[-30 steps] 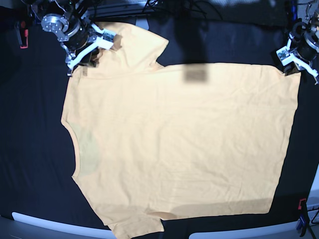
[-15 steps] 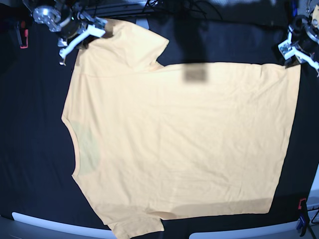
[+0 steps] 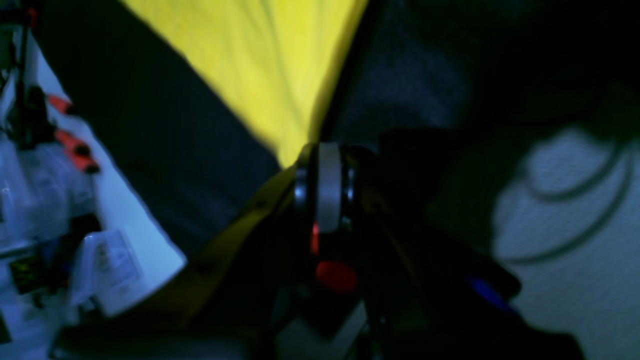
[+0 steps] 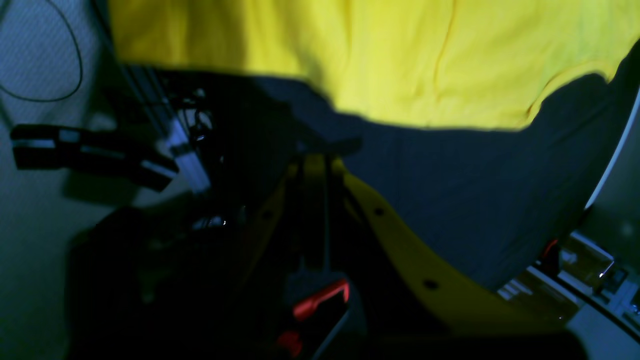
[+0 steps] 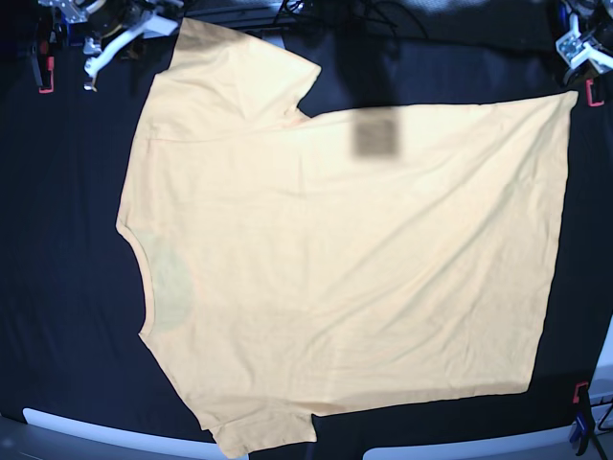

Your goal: Layout the t-shirt on the table in an organized manner, then fold the t-shirt properly

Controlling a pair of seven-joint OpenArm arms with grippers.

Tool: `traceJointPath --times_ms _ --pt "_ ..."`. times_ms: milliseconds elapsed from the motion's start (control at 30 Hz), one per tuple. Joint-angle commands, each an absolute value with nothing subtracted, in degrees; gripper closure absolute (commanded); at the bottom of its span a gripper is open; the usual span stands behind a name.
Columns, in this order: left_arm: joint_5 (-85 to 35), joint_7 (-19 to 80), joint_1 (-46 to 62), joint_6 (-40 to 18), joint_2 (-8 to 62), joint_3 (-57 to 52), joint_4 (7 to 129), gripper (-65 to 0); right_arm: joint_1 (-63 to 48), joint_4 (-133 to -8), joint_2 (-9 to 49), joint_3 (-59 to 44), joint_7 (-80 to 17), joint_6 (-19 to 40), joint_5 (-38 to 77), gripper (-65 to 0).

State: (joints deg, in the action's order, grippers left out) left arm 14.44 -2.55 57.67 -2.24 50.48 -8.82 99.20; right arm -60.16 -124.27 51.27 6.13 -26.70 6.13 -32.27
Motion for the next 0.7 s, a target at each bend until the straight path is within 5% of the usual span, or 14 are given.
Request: traceJointPath --times_ms 0,367,500,667 --pt "14.11 -3.09 59.27 -1.5 51.44 -10.63 100.84 0.0 -61.95 -125.27 51.92 4.69 -26.92 5.34 -32.53 0.0" --pt "10.2 -6.07 62.54 -1.52 51.44 -15.33 106.15 0.0 -67.77 -126.39 51.9 -1.89 -27.05 -2.87 -32.51 0.0" --pt "10.2 -6.07 62.54 -1.5 51.24 -15.33 106.56 0.0 -66.5 -126.37 51.88 -1.85 -26.55 -1.54 -32.51 -29.4" --pt "10.44 -6.04 61.6 -1.52 49.15 -15.33 106.54 0.0 -66.32 -126.26 51.88 -1.85 -24.8 -1.3 -32.53 -33.0"
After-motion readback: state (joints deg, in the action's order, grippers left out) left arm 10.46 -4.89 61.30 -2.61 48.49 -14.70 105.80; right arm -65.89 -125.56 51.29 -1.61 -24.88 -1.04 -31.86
